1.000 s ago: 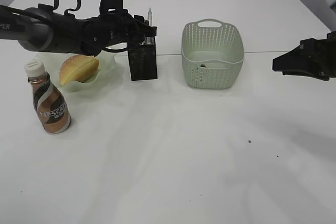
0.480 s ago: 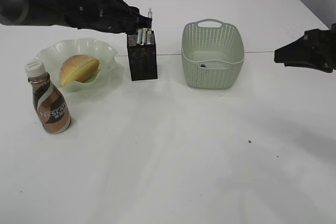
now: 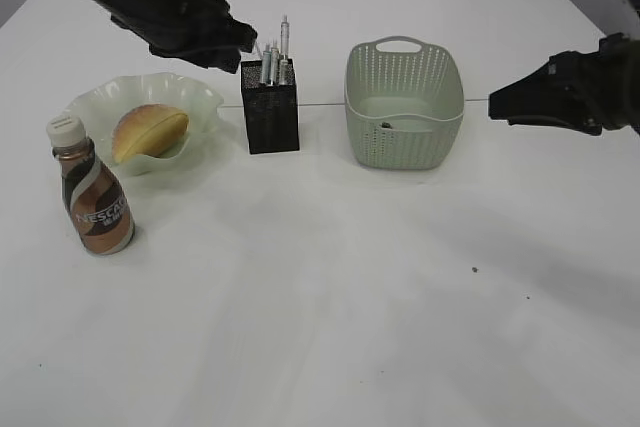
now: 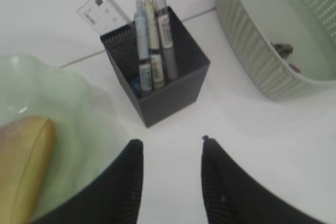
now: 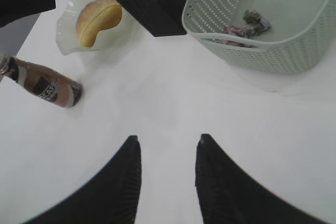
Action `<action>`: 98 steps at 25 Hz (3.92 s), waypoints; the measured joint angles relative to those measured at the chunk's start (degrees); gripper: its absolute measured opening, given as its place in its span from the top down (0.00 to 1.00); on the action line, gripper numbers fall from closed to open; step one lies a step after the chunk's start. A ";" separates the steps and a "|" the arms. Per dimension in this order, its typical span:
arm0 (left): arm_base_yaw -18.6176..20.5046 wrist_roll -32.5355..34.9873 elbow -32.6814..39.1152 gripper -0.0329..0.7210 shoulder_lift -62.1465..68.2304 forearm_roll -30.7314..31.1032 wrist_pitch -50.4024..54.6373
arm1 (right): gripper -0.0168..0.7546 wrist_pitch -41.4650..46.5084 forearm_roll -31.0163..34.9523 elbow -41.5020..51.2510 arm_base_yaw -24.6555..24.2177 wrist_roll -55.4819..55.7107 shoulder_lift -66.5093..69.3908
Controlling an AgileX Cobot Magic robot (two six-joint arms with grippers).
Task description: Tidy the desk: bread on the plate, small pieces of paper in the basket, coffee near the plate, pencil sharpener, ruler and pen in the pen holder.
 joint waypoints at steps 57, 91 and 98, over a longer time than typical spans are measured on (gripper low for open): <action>-4.98 -1.14 62.82 0.60 -112.38 -1.10 32.83 | 0.64 -9.54 0.00 16.55 8.35 -0.28 -21.73; 17.04 -1.45 63.22 0.64 -112.38 -1.42 32.08 | 0.64 -1.53 0.00 16.62 8.35 -2.68 -21.78; 17.13 -1.45 63.22 0.64 -112.38 -1.42 32.08 | 0.64 0.61 0.00 16.62 8.35 -2.58 -21.78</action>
